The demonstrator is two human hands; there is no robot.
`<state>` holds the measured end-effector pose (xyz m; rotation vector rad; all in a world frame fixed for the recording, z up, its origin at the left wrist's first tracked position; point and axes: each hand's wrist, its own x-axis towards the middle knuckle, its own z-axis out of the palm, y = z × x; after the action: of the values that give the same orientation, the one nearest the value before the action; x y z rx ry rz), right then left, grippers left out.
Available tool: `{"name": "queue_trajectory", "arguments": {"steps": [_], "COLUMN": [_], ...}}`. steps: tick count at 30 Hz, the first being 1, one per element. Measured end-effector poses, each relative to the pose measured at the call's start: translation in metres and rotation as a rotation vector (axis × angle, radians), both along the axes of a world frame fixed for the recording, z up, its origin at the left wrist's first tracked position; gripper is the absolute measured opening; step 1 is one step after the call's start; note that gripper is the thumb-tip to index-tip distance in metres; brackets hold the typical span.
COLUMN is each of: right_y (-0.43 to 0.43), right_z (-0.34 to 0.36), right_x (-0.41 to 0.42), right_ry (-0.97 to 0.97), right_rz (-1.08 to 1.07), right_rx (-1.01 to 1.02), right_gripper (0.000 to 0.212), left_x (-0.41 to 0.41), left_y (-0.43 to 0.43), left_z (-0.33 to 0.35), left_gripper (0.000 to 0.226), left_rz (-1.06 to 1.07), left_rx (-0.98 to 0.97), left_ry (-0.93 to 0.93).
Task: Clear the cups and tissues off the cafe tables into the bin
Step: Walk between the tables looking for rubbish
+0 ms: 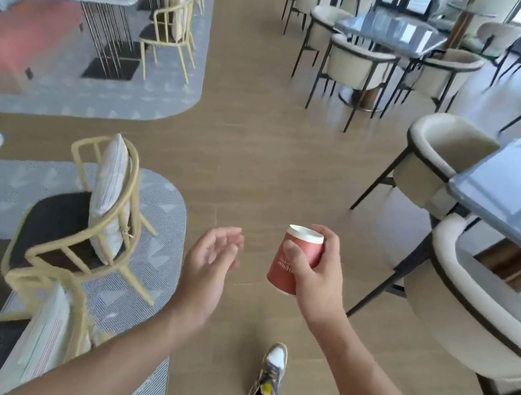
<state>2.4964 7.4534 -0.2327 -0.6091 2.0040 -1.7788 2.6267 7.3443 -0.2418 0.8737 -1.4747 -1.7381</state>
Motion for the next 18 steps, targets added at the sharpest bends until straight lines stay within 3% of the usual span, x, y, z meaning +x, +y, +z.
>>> {"name": "queue_trajectory", "arguments": {"steps": [6,12,18], "right_y": [-0.114,-0.231,-0.33], "right_z": [-0.015,0.013,0.026], "right_x": [-0.141,-0.284,-0.388], "right_ry": [0.013,0.018,0.002], "right_rz": [0.113,0.177,0.221], "right_rx": [0.009,0.015,-0.001], "right_gripper": [0.061,0.065,0.056], "left_x": [-0.14,-0.268,-0.365], "left_y": [-0.109,-0.219,-0.322], "left_z": [-0.008,0.012,0.025], "left_gripper": [0.024,0.025,0.026], "left_rz": [0.055,0.119,0.195], "left_rx": [-0.016,-0.029,-0.031], "left_ry": [-0.006,0.008,0.052]}}
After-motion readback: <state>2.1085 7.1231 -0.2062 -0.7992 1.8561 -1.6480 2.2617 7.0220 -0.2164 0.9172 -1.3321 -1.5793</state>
